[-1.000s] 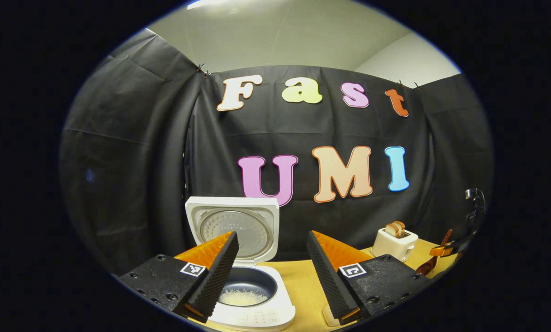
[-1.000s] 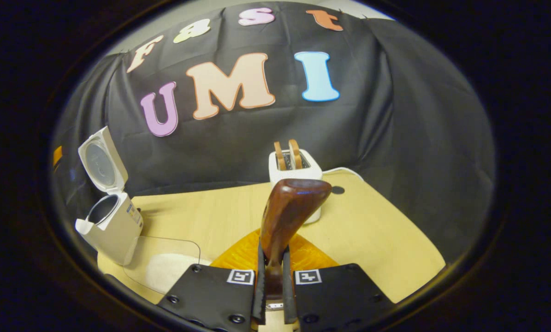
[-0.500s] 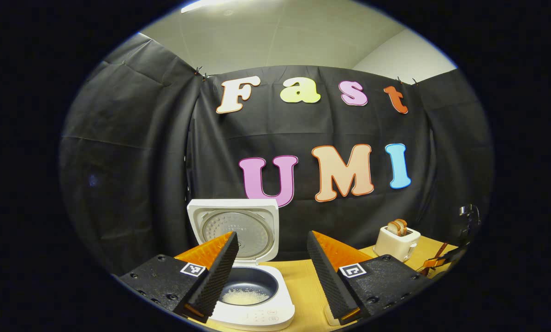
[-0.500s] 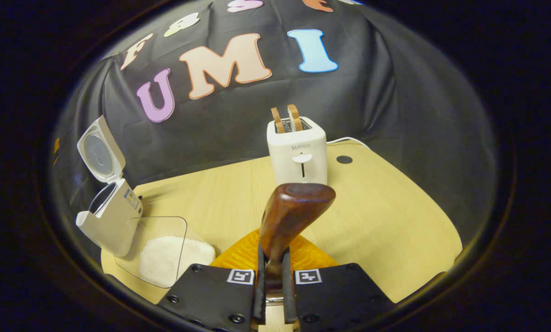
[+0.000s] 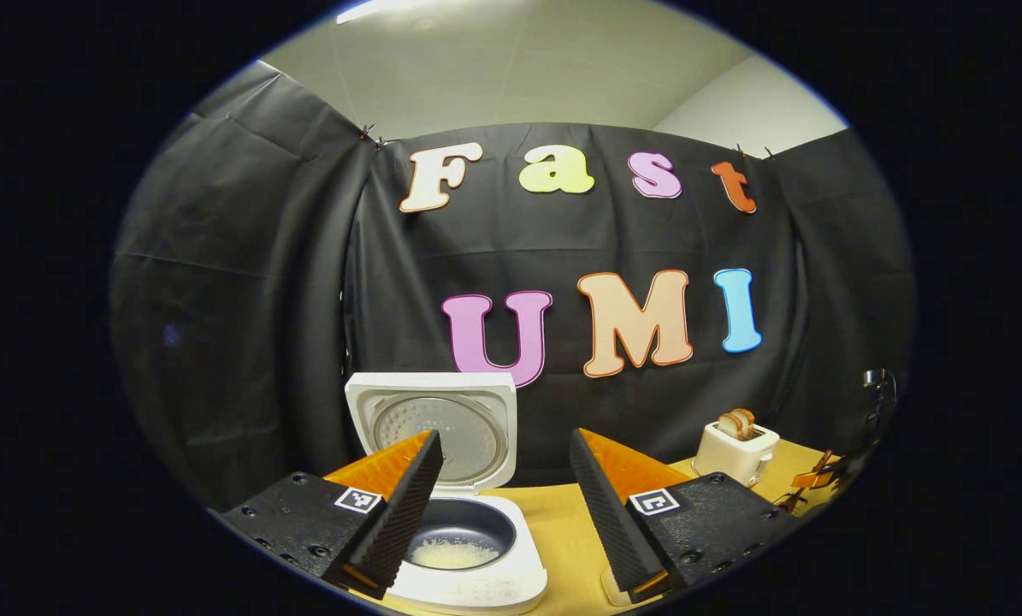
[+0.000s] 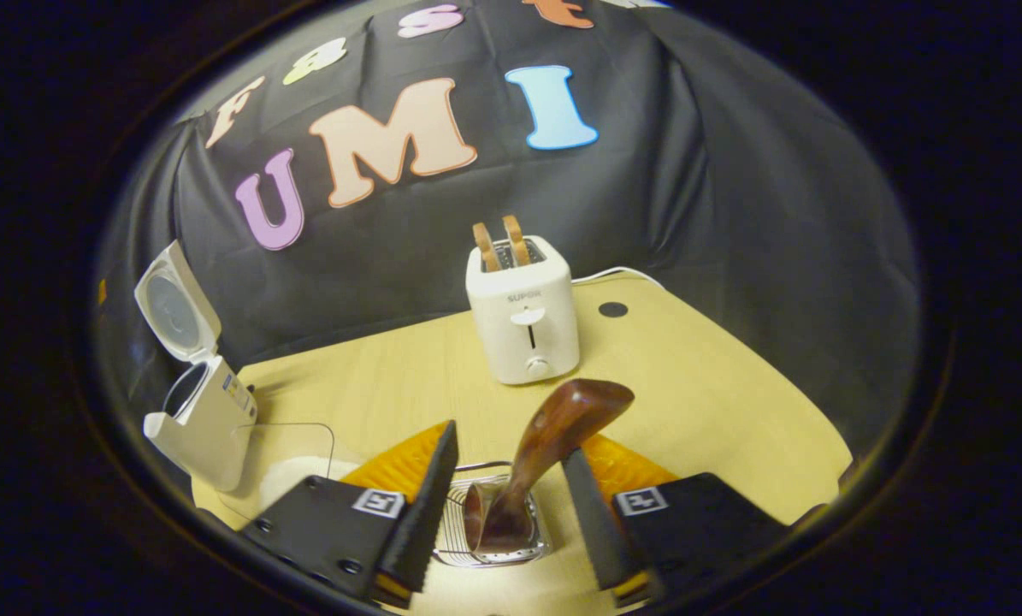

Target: Close the left gripper, press the button to open the rice cooker; take a wooden spoon from the chopstick holder with the right hand, scoop a spoonful of rice and pour it into the rice cooker, then put the wooden spoon back into the chopstick holder.

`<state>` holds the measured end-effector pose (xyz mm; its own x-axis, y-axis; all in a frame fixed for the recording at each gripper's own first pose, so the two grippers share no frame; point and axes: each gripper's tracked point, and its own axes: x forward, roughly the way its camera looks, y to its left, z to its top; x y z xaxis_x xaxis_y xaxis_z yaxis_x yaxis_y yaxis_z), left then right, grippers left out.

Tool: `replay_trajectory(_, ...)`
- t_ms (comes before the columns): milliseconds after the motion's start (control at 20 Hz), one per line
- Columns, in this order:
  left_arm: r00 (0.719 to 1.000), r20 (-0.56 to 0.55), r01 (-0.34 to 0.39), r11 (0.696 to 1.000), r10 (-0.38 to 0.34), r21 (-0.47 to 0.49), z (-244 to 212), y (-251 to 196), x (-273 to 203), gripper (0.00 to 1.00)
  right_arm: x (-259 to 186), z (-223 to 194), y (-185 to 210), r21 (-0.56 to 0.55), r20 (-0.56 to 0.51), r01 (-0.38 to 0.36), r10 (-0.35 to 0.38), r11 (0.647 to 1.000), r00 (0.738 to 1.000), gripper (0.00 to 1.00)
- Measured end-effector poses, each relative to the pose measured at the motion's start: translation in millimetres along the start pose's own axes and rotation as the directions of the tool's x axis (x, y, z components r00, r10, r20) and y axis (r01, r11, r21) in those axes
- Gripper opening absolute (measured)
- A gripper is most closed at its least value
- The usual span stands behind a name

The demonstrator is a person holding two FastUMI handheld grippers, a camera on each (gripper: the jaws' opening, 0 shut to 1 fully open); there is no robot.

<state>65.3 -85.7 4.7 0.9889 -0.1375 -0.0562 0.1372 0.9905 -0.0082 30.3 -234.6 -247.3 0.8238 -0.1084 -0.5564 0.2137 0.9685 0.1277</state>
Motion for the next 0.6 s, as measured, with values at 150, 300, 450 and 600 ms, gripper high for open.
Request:
replay_trajectory(150, 1.0, 0.001, 0.001, 1.0, -0.001, -0.005, 0.8, 3.8, 2.6, 0.89, -11.1, 19.1, -15.9, 0.002, 0.047, 0.056, -0.056, 0.998, 0.997, 0.99)
replay_trajectory(300, 1.0, -0.007, -0.007, 1.0, 0.007, -0.015, 1.0, 14.1, 11.5, 0.89, -25.7, 43.4, -20.9, -0.007, 0.099, 0.083, -0.082, 0.996, 0.992, 0.99)
replay_trajectory(450, 1.0, -0.022, -0.013, 0.999, 0.013, -0.037, 3.8, 31.2, 27.8, 0.89, -43.0, 67.1, -17.3, -0.023, 0.154, 0.088, -0.083, 0.996, 0.985, 0.99)
replay_trajectory(600, 0.999, -0.022, -0.029, 0.997, 0.027, -0.066, 12.2, 53.4, 48.8, 0.92, -59.0, 87.4, -11.0, -0.042, 0.202, 0.092, -0.082, 0.995, 0.976, 0.99)
